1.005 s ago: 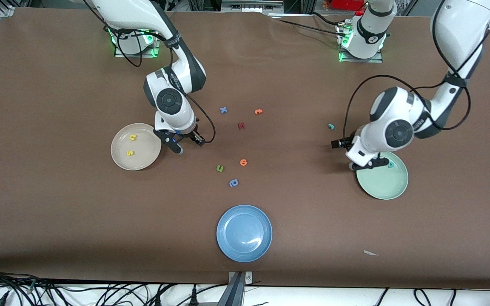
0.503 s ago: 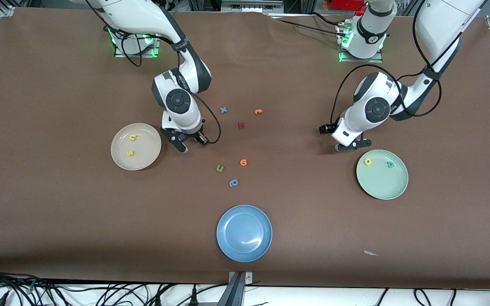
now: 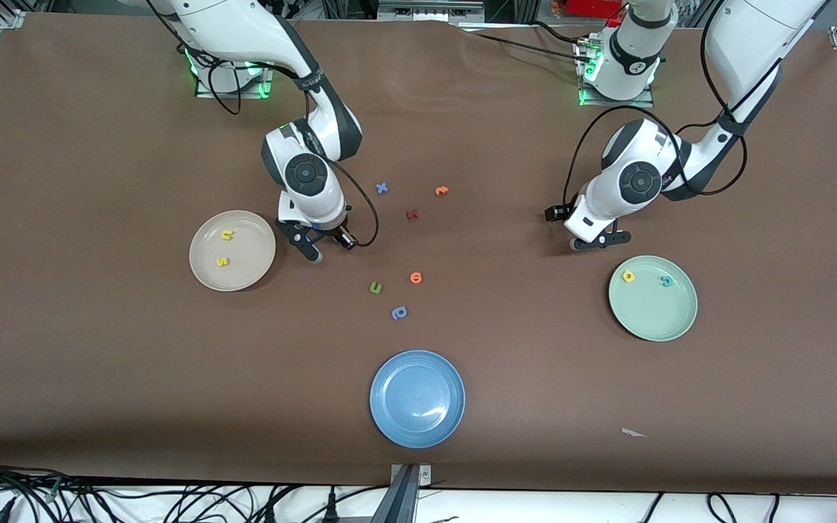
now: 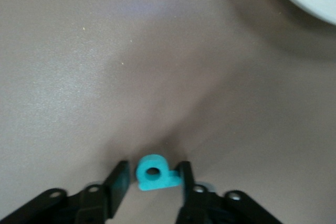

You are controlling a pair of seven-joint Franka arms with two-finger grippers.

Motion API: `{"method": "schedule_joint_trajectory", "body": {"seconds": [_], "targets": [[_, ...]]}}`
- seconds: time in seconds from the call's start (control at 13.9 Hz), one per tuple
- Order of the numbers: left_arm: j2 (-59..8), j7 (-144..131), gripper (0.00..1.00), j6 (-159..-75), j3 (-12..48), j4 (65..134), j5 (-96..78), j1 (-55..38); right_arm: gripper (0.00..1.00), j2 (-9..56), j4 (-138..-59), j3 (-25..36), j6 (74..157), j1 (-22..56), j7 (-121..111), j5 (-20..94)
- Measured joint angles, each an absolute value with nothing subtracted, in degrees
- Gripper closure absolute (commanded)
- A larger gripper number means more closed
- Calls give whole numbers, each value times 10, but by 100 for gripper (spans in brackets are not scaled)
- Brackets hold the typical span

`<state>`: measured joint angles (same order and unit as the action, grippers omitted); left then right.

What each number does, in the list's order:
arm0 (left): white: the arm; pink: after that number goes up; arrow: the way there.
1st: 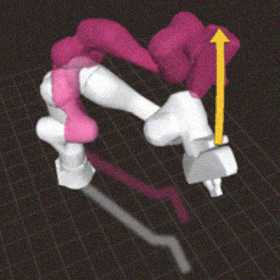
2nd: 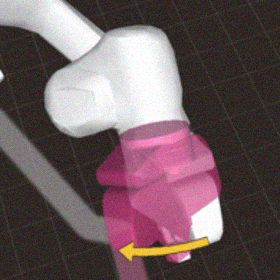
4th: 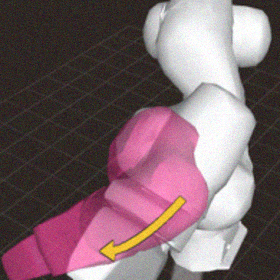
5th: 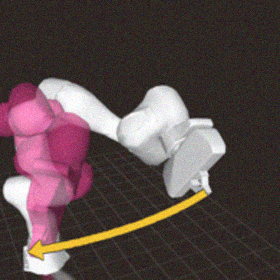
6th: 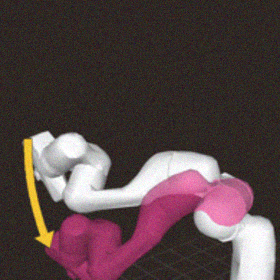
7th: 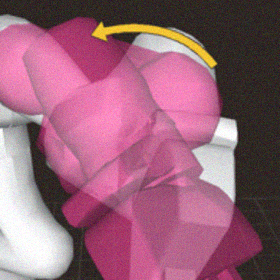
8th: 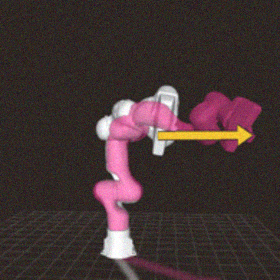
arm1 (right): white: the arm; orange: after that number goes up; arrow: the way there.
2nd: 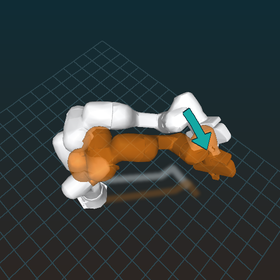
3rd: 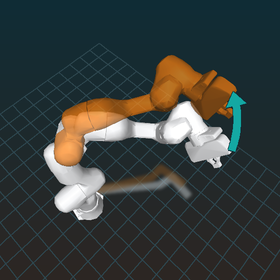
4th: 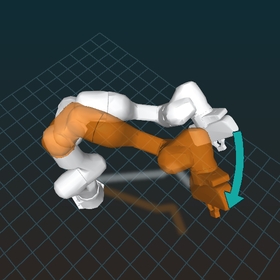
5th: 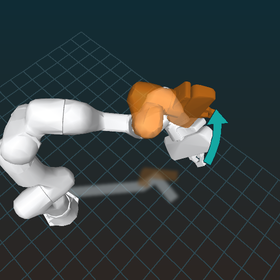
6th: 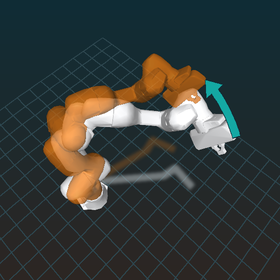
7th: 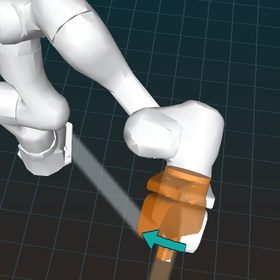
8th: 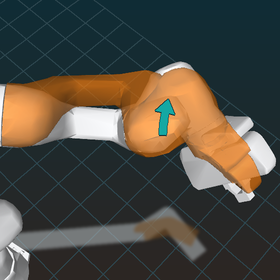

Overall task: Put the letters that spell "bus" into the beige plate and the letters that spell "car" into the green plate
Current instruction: 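Grasp the teal p with the right gripper, the teal j with the left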

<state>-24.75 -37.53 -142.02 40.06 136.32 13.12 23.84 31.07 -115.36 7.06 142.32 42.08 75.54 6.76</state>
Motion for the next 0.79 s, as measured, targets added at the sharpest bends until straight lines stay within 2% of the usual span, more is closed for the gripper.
{"method": "schedule_joint_trajectory", "body": {"seconds": [0.07,0.22,0.5,0.79], "targets": [[-247,-375,13,-1441,400,1373,131,240,96,306,-1154,71,1420,421,756,68],[-247,-375,17,-1461,400,1386,131,241,96,307,-1155,72,1420,421,756,68],[-247,-375,41,-1464,400,1388,131,241,96,293,-1147,88,1406,422,750,66],[-240,-375,61,-1464,400,1388,131,242,96,242,-1132,145,1308,422,642,66]]}}
